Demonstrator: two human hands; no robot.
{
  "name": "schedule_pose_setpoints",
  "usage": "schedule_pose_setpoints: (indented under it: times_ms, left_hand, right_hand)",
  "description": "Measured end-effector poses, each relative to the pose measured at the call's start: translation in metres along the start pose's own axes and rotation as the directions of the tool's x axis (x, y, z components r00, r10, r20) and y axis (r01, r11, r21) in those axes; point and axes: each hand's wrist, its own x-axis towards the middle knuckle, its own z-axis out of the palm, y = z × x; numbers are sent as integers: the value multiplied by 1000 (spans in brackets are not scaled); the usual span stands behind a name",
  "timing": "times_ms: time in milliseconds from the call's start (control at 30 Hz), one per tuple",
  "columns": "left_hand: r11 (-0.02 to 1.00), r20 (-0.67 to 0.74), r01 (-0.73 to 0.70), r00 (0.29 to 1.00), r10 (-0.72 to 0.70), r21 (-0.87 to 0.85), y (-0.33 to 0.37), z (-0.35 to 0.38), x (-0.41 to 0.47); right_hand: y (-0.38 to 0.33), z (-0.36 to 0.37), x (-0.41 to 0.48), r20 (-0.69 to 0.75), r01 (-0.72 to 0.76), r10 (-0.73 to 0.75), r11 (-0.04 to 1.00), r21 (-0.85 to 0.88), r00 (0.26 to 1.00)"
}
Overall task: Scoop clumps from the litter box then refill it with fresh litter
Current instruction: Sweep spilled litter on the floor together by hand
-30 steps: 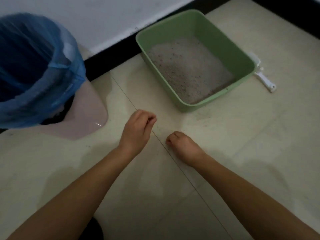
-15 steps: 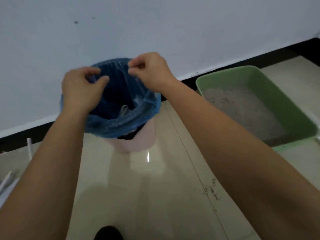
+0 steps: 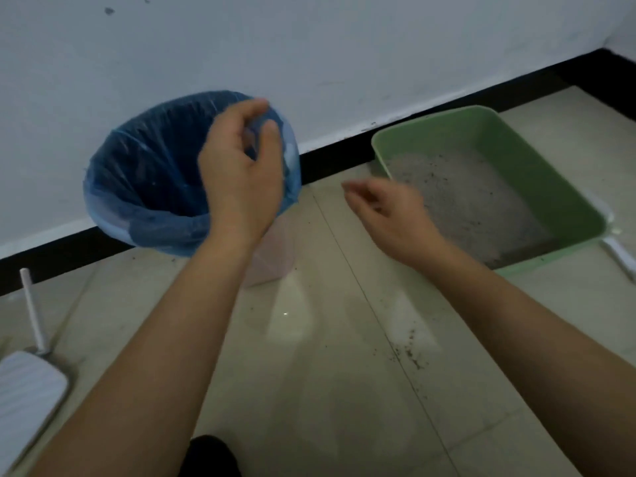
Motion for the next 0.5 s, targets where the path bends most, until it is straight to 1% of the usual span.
schedule_pose_setpoints:
  times_ms: [67, 100, 133, 200, 233, 267, 300, 333, 400, 433, 500]
  left_hand:
    - [987, -4, -120, 993, 120, -109, 11, 31, -37]
    - [981, 24, -131, 990, 136, -142, 10, 46, -59]
    - [981, 77, -109, 990, 123, -161, 6, 61, -81]
    - [991, 220, -8, 975, 38, -137, -17, 85, -124]
    - [994, 309, 56, 951, -26, -90, -35, 93, -143]
    - [994, 404, 112, 910, -95, -19, -54, 98, -161]
    - [986, 485, 154, 858, -169, 71, -72, 99, -176]
    - [971, 546, 160, 805, -233, 178, -90, 95, -190]
    - [925, 622, 54, 725, -296, 377, -120, 80, -212]
    - [896, 645, -17, 700, -306, 443, -131, 74, -220]
    - [835, 644, -85, 681, -350, 544, -149, 58, -228]
  right_hand:
    - [41, -4, -45, 138, -51, 59, 997, -59, 989]
    - [62, -4, -68, 208, -69, 86, 994, -88, 974]
    - [84, -3, -90, 254, -79, 111, 988, -132, 961]
    - [124, -3, -126, 279, -59, 129, 967, -248, 952]
    - [141, -3, -140, 269, -56, 142, 951, -306, 953]
    - [153, -5, -152, 253, -81, 183, 927, -367, 950]
    - [163, -7, -164, 250, -116, 242, 895, -430, 938]
    - [171, -8, -176, 274, -141, 306, 860, -490, 912]
    - [181, -5, -196, 361, -136, 412, 795, -592, 837]
    - [182, -4, -204, 374, -127, 439, 769, -627, 817]
    - [177, 6, -207, 373, -86, 432, 740, -667, 821]
